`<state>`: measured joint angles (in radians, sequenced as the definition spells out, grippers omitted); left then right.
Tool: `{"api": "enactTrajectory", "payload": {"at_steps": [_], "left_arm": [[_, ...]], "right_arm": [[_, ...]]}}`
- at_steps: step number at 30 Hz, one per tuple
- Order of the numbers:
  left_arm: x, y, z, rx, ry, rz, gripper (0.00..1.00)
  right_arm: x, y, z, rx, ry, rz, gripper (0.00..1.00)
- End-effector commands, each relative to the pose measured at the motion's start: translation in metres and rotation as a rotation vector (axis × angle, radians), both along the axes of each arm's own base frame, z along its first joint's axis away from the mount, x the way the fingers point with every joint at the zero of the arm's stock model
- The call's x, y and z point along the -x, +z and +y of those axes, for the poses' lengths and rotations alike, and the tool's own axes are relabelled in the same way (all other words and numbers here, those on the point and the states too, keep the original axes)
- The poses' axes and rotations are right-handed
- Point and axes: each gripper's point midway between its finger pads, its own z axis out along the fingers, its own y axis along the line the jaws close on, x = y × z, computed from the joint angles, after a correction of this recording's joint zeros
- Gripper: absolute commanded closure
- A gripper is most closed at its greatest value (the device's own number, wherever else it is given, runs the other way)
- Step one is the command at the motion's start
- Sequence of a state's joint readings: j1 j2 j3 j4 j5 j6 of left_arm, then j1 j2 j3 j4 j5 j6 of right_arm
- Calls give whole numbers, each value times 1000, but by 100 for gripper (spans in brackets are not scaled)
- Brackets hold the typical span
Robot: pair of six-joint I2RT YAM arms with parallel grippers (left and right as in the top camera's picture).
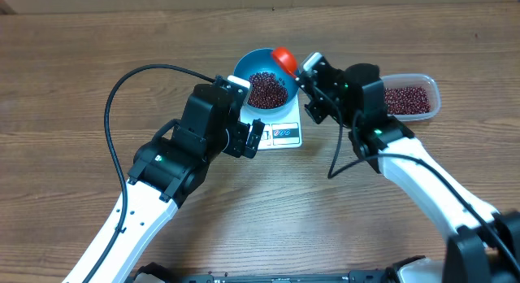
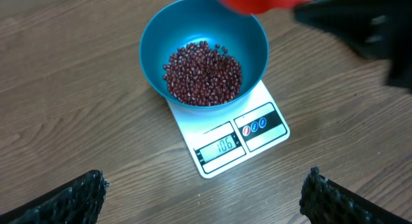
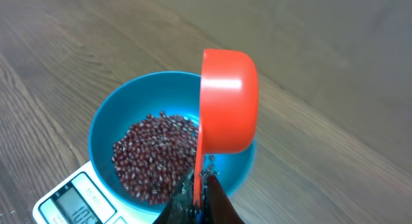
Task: Scoop item into bowl and weigh 150g on scale
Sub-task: 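Move the empty scoop right back over the bean tub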
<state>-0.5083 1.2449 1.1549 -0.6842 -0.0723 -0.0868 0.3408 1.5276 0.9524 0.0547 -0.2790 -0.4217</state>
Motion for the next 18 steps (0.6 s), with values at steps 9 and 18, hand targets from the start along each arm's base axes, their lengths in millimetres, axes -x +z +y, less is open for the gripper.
{"api": "enactTrajectory", "payload": {"at_steps": [9,18], "left_arm": [[-5,10,1,3,7,-24,0],[-5,10,1,3,7,-24,1]], "right_arm": [[37,59,-112,-192,-419,151,96],[61,57,-179,-244,-638,234,96]]}}
